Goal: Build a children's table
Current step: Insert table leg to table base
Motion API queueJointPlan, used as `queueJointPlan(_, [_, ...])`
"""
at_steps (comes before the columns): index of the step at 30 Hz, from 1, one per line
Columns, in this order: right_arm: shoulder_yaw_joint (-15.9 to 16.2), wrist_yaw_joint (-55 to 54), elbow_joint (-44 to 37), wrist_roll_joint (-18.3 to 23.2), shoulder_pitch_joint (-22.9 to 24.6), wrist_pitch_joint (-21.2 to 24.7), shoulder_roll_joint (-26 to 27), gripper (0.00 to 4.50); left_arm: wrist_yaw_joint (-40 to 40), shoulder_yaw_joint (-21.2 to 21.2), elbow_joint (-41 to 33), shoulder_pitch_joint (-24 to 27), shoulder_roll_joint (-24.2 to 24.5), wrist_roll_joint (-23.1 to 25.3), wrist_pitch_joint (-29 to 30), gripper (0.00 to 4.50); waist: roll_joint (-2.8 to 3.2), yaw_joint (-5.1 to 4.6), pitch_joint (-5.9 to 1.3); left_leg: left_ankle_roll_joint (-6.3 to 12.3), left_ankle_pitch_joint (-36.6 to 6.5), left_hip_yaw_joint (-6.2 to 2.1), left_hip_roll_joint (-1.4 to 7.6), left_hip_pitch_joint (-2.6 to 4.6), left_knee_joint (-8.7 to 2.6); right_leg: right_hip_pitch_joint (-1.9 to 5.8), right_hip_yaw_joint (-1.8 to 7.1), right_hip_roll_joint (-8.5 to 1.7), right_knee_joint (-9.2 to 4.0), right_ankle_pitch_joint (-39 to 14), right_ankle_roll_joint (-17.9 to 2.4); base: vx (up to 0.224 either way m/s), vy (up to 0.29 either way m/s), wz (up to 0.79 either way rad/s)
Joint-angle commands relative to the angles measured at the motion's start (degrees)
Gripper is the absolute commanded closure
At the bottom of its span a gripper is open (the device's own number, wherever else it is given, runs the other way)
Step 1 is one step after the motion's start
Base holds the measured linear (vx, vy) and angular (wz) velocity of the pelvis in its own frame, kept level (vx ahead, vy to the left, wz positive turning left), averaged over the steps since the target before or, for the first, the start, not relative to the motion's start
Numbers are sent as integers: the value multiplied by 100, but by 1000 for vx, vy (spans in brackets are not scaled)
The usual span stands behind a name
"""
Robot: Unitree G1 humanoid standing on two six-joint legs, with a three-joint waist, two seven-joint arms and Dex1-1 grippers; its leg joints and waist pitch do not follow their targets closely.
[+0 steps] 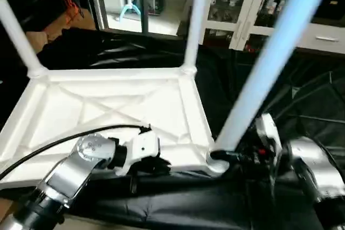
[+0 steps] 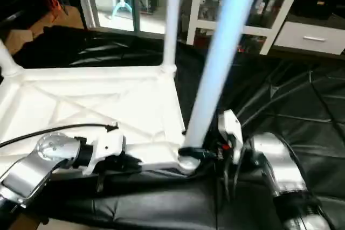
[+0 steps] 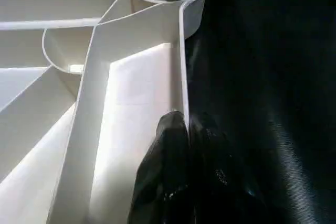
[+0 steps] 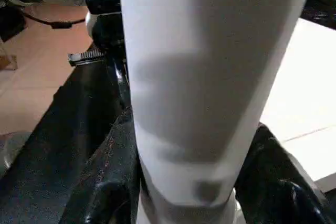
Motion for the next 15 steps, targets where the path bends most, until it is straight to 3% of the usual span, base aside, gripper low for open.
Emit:
queueJointPlan(1, [248, 25, 372, -488, 680, 322, -325, 263, 30, 199, -127, -223, 89, -13, -159, 450, 119, -57, -176, 320, -592, -182, 417, 146, -470, 206, 265, -461, -367, 627, -1519, 0, 0, 0])
queueJointPlan(6, [309, -294, 446, -639, 764, 101, -177, 263, 301, 161, 30, -322, -31, 188, -164, 450, 133, -92, -133, 59, -1036, -197, 414, 174, -524, 218, 289, -483, -459, -147, -1415, 0, 0, 0])
queueJointPlan(8, [304, -604, 504, -729, 753, -27, -73, 263, 462, 183, 102, -355, -112, 281, -157, 450, 134, -97, -138, 8, -1028, -193, 406, 182, -521, 209, 294, -480, -465, -138, -1392, 0, 0, 0])
queueJointPlan(12, [278, -670, 491, -725, 747, 77, -43, 263, 425, 184, 90, -343, -100, 244, -105, 450, 127, -115, -136, 25, -1099, -208, 396, 152, -530, 233, 302, -486, -475, -290, -1343, 0, 0, 0])
queueJointPlan(15, [280, -699, 508, -733, 733, 145, -39, 263, 412, 177, 66, -319, -66, 230, -107, 450, 136, -122, -151, 111, -877, -210, 400, 141, -517, 239, 297, -482, -444, 34, -1375, 0, 0, 0])
